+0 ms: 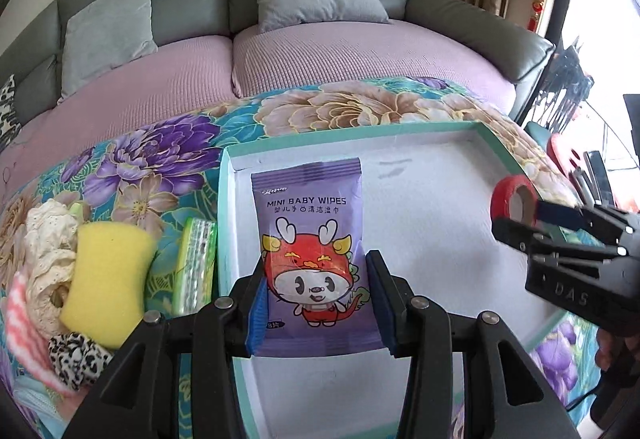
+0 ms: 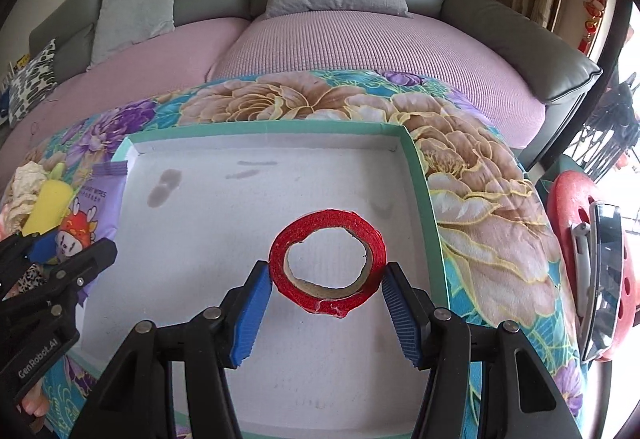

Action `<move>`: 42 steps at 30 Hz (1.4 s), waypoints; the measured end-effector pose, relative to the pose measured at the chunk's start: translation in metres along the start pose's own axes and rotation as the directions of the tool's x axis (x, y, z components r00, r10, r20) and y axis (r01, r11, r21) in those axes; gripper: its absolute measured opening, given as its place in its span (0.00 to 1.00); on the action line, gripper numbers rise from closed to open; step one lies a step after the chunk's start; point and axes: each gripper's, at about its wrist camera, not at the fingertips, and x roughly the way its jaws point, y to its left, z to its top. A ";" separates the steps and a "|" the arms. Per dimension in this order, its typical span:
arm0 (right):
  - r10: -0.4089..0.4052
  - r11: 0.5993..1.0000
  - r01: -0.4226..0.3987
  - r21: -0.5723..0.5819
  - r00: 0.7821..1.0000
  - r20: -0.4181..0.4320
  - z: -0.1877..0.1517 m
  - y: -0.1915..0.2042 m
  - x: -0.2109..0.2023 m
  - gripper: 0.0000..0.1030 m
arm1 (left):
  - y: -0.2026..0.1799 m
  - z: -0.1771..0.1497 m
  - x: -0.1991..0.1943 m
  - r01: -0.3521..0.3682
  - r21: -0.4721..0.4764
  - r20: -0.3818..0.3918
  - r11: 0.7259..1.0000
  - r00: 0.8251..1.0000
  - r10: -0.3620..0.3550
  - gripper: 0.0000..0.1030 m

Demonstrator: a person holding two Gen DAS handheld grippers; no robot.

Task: Organize soft objects
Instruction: 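Carry both items to the white tray and open both tools to drop them, then grasp the blue face mask with the left tool while the right tool grasps the pink scrunchie bundle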

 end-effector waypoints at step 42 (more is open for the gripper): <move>0.032 0.997 -0.032 -0.066 0.999 -0.007 -0.003 0.048 -0.061 1.00 | 0.132 -0.039 -0.100 -0.232 -0.387 0.027 0.892 0.965 0.262 0.96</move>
